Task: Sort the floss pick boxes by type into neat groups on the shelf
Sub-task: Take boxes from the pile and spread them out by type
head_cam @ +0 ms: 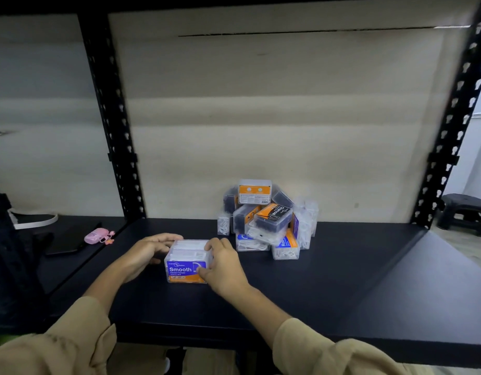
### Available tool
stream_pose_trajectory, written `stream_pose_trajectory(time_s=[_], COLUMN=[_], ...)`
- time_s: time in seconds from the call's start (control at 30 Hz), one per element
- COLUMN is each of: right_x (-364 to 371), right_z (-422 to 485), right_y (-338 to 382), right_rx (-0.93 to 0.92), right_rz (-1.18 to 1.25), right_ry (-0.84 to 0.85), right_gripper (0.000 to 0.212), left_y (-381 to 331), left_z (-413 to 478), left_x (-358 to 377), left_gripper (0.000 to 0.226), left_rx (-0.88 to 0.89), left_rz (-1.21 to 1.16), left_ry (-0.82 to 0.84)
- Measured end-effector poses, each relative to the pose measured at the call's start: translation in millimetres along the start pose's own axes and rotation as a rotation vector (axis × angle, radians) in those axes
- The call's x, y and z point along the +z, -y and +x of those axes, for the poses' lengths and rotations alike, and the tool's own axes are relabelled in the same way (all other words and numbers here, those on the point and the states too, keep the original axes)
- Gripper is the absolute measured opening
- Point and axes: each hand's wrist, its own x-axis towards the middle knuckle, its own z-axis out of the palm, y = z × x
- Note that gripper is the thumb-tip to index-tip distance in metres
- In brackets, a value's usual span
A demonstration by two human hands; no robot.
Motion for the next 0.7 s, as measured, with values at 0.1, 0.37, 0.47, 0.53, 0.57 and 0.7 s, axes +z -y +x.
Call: stream_pose_trajectory(time_s=[0.1,0.37,0.47,0.53,0.57,0.7], right_x=[1.9,-28.6,-59.5,-78.2,-85.9,-96.8], right_z=[0.9,-9.1,-13.2,-14.6,-15.2,-14.2], right_y=[-0.5,-34.0,-58.2,-75.2,-83.3,-107.0], right_rx=[0.002,-0.093,-0.043,0.028,0.072,0.234], right_rz=[0.012,0.088,0.132,0.111,0.087,-0.051], right_ry=[-0.003,-0.195,-0.357,-0.459,-0.495,-0.518], right_gripper=[0.044,0.026,0.01,0.01,0.013,0.037], left_y=[-2.5,-30.1,-48.3,-60.6,-64.7,-78.1], left_z=[1.1,-6.6,-14.7,-18.8,-17.7,-3.6], left_x=[2.3,20.7,52.6,79.7,93.3,143.8], left_gripper=[0.037,0.037,0.031,0.029,0.029,0.035], left_rx=[-0.001,0.254,0.39,0.512,0.572,0.555], left_rz=[0.029,0.113,0.192,0.26,0.318,0.384], left_ry=[0.0,-0.311,-0.381,-0.384,-0.382,-0.321])
